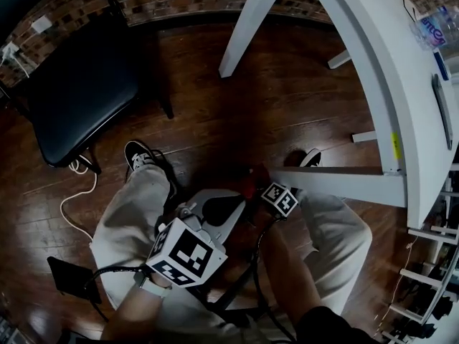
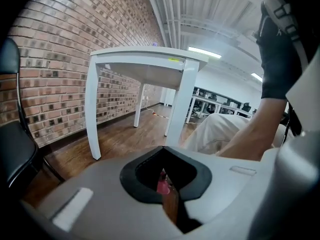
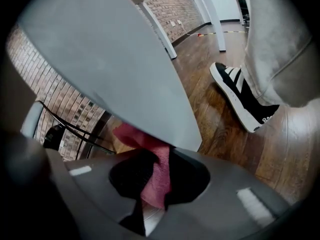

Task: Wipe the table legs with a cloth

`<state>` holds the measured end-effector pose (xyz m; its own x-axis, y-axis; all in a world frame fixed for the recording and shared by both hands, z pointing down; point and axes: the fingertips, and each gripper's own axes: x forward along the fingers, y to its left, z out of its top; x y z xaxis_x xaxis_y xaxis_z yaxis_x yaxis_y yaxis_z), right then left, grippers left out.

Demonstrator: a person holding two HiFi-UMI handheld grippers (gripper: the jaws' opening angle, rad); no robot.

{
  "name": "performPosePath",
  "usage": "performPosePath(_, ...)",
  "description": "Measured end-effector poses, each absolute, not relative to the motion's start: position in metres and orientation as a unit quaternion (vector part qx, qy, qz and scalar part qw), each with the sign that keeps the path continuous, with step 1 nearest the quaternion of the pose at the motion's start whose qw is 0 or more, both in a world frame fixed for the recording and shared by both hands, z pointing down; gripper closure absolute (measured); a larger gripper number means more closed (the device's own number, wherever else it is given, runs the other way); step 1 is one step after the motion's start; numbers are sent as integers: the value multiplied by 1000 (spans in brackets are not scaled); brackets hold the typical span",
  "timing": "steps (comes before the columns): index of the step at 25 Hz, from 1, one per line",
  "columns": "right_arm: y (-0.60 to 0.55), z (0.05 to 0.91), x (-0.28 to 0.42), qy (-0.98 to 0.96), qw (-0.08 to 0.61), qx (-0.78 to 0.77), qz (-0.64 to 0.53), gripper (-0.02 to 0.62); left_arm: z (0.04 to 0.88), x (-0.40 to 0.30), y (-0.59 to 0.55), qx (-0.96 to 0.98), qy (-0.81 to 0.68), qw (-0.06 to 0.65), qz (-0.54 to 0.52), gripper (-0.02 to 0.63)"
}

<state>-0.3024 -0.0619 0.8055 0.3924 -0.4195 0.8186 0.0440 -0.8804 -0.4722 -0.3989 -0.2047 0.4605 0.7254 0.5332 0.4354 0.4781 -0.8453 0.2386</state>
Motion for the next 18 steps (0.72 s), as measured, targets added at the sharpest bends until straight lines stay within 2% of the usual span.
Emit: performPosePath(18,-58,709,-295,124,218,-825,-507,541,462,-407,-182,919,312,-10,240,606)
